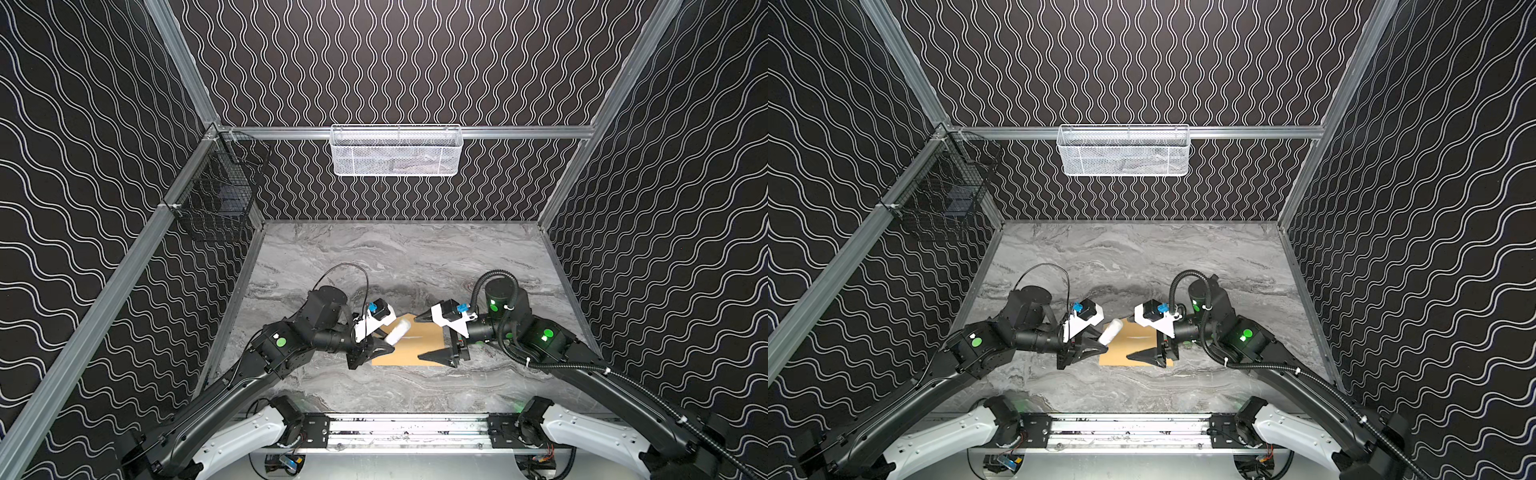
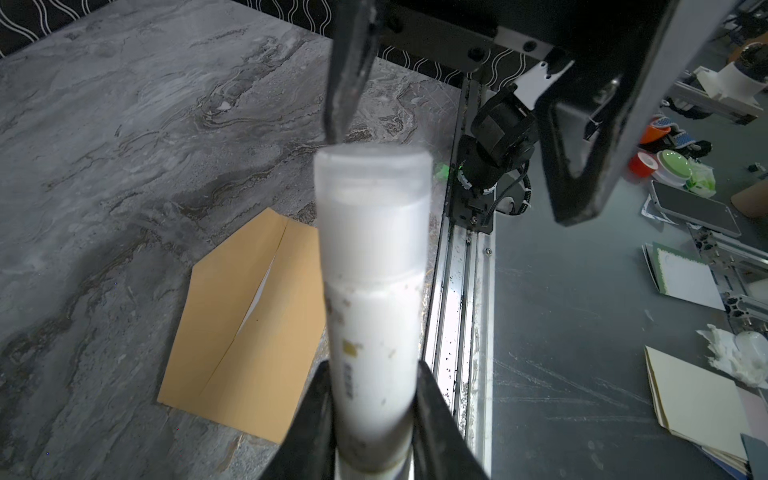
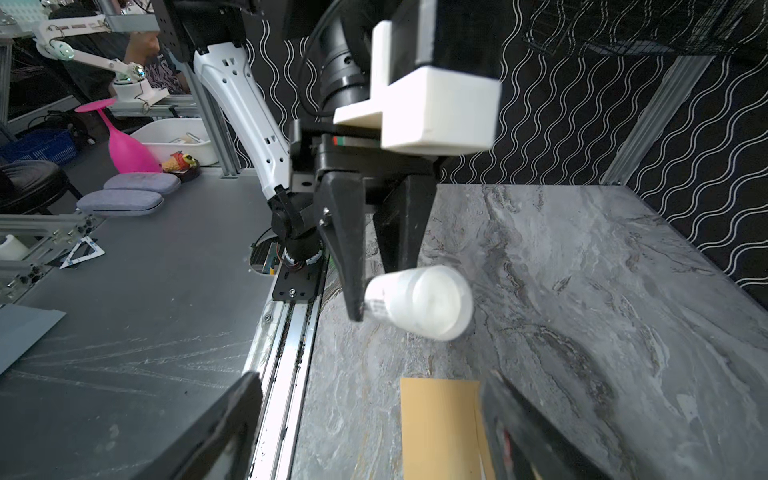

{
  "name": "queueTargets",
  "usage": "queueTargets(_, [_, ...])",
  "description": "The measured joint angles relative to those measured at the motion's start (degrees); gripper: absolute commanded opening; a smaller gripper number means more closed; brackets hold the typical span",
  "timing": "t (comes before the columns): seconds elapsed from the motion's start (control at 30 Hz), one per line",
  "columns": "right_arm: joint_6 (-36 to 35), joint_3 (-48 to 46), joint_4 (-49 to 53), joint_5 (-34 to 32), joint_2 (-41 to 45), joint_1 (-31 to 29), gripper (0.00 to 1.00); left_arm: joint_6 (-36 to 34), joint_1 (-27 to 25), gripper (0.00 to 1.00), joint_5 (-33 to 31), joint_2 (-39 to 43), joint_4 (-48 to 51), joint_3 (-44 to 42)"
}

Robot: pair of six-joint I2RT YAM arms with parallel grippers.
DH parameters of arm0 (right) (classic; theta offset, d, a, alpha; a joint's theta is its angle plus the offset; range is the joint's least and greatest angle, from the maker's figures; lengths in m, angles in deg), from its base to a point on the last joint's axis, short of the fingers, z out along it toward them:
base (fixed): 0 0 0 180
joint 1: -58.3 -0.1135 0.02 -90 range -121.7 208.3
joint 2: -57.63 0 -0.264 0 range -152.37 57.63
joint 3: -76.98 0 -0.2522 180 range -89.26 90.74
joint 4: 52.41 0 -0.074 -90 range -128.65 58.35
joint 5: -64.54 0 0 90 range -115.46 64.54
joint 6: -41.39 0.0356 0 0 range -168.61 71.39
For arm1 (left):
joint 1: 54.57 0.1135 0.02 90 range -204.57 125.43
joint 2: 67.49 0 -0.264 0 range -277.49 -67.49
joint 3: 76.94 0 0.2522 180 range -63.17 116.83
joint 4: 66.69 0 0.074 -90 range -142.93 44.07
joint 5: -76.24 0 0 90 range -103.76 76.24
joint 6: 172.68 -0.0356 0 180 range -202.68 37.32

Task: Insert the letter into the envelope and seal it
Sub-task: 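Lift the white tube upright with the left gripper while the right gripper approaches its cap, then grasp the cap of the white tube with the right gripper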

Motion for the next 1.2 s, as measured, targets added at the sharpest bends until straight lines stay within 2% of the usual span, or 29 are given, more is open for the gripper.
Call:
queueTargets(0.27, [2.12,5.18,-0.17,4.17,-7.58,-0.61,0.61,-1.51,-0.26,0.00,0.85,0.76,-0.48,-0.35])
queueTargets(0.47, [2.54,7.50,0.46,6.86,-8.57,-1.81,0.53,-1.73,-0.37,0.00,0.66,0.92,-0.44,-0.44])
queueTargets(0.6, [2.86,7.72,0.44,6.91,-9.51,-1.97,0.45,-2.73,-0.48,0.00,0.66,0.20,-0.22,-0.31])
queueTargets(0.77, [2.91,8.63,0.59,6.84,-11.23,-2.21,0.26,-2.84,-0.76,0.00,0.66,0.37,0.09,-0.17])
queueTargets(1.0, [2.82,9.03,0.87,7.13,-11.74,-2.25,0.16,-2.99,-0.87,0.00,-0.04,0.76,0.52,-0.17])
queueTargets(1.03, [2.84,9.01,0.90,7.13,-11.69,-2.25,0.16,-2.99,-0.87,0.07,-0.04,0.79,0.50,-0.17])
queueTargets(1.2, [3.76,8.22,0.15,6.99,-10.95,-2.34,0.15,-2.71,-1.07,0.58,-1.68,2.10,0.20,-0.39])
